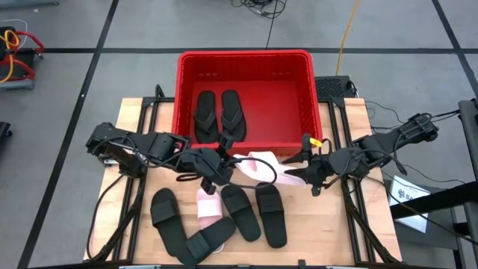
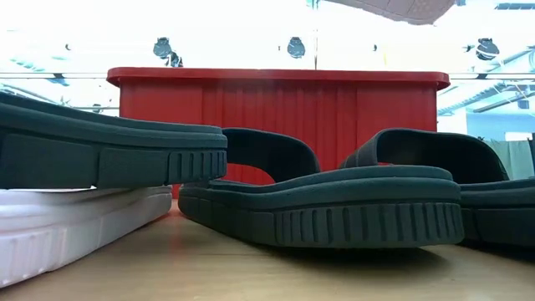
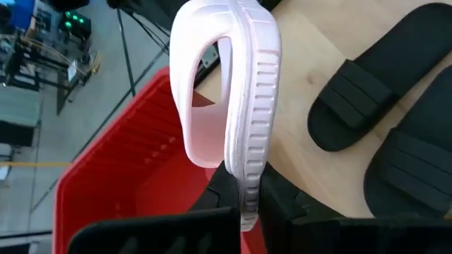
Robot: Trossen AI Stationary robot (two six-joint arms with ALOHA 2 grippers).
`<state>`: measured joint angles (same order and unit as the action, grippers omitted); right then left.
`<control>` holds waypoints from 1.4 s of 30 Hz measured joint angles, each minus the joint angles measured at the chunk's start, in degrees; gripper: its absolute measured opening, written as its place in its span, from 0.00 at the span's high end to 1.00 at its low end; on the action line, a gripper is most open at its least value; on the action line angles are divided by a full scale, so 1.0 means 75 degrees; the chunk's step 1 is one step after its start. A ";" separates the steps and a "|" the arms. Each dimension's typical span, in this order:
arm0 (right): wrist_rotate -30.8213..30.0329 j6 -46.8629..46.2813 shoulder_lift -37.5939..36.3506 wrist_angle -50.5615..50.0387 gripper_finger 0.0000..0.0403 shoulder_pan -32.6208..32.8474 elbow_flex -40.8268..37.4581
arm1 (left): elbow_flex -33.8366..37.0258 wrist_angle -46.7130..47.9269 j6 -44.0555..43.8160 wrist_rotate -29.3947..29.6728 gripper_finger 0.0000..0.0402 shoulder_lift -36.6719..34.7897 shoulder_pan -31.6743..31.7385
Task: Pick and place slides into bin
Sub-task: Put the pink slide into the red bin
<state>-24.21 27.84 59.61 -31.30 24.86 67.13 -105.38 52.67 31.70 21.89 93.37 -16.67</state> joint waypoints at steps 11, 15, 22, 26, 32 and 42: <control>-0.0030 -0.1156 -0.0332 -0.0910 0.70 0.0000 0.0000 | -0.0009 0.0218 -0.0252 0.0530 0.98 -0.0729 -0.0055; -0.0041 -0.1652 -0.0449 -0.1406 0.70 -0.0003 0.0000 | -0.0009 0.0227 -0.0242 0.1005 0.98 -0.1066 -0.0096; -0.0008 -0.2055 -0.0530 -0.2298 0.72 -0.0003 0.0000 | -0.0015 0.0305 -0.0245 0.2540 0.98 -0.1574 -0.0074; -0.0012 -0.2048 -0.0532 -0.2383 0.73 0.0000 0.0000 | -0.0015 0.0324 -0.0285 0.3625 0.98 -0.1626 0.0024; -0.0016 -0.2032 -0.0529 -0.2379 0.76 -0.0002 0.0000 | -0.0023 0.0557 -0.0591 0.5101 0.98 -0.1328 0.0363; -0.0015 -0.1997 -0.0529 -0.2251 0.78 -0.0003 0.0000 | -0.0012 0.0865 -0.1502 0.5717 0.98 -0.0449 0.0875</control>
<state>-24.32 12.86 55.64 -48.18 24.84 67.13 -105.47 59.15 20.43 64.77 90.01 -10.10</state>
